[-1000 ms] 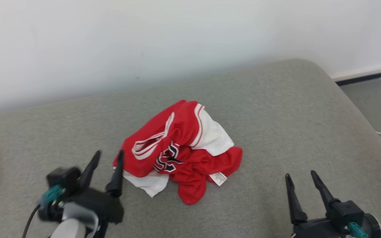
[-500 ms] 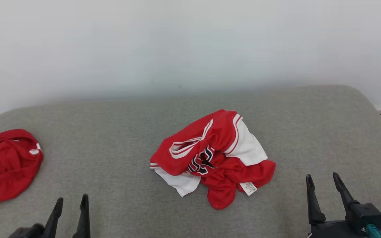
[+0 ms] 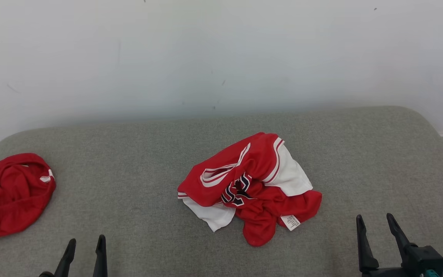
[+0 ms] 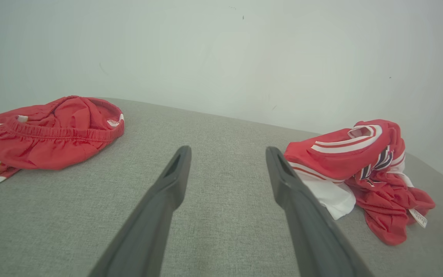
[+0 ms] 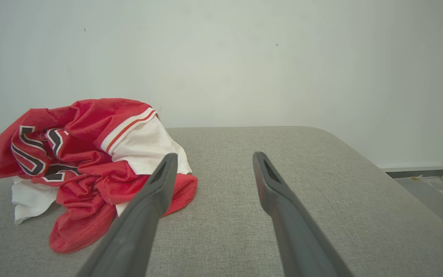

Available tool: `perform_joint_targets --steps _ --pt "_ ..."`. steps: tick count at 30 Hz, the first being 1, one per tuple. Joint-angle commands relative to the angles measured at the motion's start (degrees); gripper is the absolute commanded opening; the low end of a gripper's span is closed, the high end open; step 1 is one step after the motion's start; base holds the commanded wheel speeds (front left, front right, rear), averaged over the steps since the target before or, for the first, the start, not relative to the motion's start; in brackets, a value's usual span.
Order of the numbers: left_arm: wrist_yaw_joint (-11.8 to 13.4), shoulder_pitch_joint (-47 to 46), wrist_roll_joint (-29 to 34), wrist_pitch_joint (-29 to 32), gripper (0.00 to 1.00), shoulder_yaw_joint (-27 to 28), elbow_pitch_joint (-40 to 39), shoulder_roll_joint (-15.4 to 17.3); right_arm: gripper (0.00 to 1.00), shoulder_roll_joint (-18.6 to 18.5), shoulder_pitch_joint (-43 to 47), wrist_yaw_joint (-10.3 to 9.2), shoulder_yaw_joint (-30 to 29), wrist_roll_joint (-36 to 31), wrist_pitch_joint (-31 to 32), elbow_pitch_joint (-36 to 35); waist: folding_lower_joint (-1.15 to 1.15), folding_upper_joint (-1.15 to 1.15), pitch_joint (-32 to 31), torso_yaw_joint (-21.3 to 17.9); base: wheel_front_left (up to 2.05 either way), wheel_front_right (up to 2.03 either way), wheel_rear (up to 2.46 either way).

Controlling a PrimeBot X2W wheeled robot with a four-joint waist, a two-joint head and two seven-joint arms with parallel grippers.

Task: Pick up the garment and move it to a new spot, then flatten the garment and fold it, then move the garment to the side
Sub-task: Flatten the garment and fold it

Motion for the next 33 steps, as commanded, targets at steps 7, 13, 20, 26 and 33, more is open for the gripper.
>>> perform_joint_targets --steps 7,13,20,26,33 --pt "-0.9 -0.5 1.3 -0.1 1.0 0.7 0.6 -0.8 1.0 -0.1 -0.7 -0.14 0.6 0.7 0.5 -0.5 0.0 0.0 0.5 0.0 0.0 0.0 0.0" --pt "-1.5 -1.4 2.2 -0.1 1.0 0.3 0.8 -1.3 1.0 -1.2 -7.9 -0.14 6.7 2.5 6.8 -1.6 0.0 0.0 1.4 1.2 0.0 0.0 0.0" --pt "-2.3 -3.5 3.0 -0.1 1.0 -1.3 0.9 -2.2 1.0 -4.8 -26.4 -0.14 24.9 10.9 24.6 3.4 0.0 0.0 3.0 4.3 0.0 0.0 0.0" --pt "-2.8 -4.5 3.1 -0.1 1.0 -2.5 1.4 -3.0 1.0 -4.9 -36.0 -0.14 34.2 15.3 31.4 11.3 0.0 0.0 3.9 6.7 0.0 0.0 0.0" --pt "-3.3 -5.8 3.4 -0.1 1.0 -4.6 2.5 -3.9 1.0 -4.2 -44.3 -0.14 40.2 19.0 37.3 24.7 0.0 0.0 5.1 10.5 0.0 0.0 0.0"
